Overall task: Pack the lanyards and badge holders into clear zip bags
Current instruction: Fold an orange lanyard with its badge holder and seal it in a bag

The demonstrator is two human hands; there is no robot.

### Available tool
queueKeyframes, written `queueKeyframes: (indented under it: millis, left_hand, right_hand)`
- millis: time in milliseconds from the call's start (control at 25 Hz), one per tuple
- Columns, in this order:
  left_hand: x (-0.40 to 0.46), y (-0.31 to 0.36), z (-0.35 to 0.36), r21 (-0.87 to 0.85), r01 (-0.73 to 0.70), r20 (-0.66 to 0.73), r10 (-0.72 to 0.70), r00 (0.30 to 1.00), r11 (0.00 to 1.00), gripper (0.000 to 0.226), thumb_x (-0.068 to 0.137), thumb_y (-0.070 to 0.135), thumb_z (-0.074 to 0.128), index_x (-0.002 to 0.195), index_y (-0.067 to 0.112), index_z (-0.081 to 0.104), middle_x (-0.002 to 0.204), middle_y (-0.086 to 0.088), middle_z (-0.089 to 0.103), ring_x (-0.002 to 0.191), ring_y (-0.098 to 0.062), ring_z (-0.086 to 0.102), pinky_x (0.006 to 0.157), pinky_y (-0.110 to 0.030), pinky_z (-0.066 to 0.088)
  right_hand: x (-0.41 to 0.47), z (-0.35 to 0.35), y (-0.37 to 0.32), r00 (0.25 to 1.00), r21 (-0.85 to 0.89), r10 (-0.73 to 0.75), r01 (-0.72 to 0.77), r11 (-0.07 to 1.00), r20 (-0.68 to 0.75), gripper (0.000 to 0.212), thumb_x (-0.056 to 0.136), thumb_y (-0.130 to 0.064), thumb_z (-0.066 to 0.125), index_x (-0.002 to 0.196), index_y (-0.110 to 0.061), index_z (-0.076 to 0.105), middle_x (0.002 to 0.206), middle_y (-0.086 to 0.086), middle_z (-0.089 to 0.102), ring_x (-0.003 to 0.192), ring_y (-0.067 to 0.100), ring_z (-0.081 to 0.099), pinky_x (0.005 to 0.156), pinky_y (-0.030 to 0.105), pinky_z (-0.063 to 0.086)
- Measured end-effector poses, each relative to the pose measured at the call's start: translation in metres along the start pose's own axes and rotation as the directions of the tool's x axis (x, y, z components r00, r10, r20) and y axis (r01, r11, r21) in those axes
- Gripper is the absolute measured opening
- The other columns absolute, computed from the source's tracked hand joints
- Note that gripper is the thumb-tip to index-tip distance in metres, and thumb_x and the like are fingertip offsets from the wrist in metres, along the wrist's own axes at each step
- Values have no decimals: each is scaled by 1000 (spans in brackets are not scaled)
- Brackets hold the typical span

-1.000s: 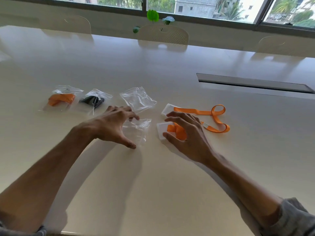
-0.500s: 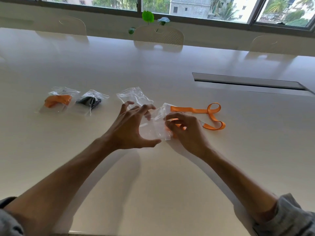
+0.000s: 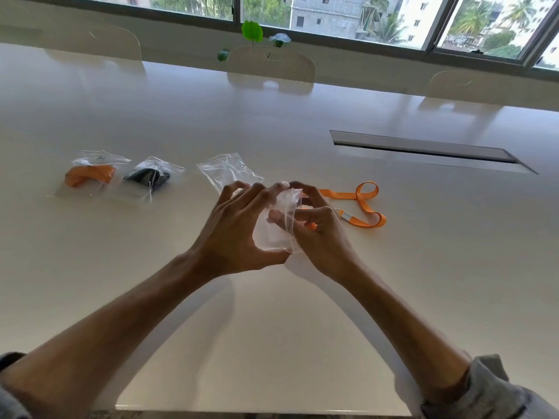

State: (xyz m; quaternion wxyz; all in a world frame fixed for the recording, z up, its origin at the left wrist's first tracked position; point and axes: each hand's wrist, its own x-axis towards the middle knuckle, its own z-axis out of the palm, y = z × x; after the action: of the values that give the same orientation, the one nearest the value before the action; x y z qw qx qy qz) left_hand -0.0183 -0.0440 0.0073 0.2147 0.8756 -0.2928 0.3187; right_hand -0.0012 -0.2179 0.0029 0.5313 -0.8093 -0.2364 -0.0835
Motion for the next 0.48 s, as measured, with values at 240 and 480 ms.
queueKeyframes:
  millis: [240, 480]
  left_hand:
    - [-1, -7, -4, -39, 115, 28, -114, 993, 993, 83, 67, 58, 71, 130, 6, 54, 96, 6, 60, 83, -13, 55, 87, -29, 38]
    - [-11, -31, -5, 51, 288, 254, -291, 922, 956, 95, 61, 75, 63, 138, 20, 47, 99, 12, 57, 94, -9, 53, 92, -34, 38]
  right_hand:
    - [9, -13, 0, 995, -62, -94, 96, 993, 27, 16, 83, -43, 68, 93, -33, 77, 137, -22, 46, 118, 1, 50, 95, 44, 50]
    - [21, -64, 28, 955, -621, -29, 215, 754, 296, 72, 69, -77, 63, 125, -31, 62, 133, -12, 59, 124, 11, 49, 105, 45, 38]
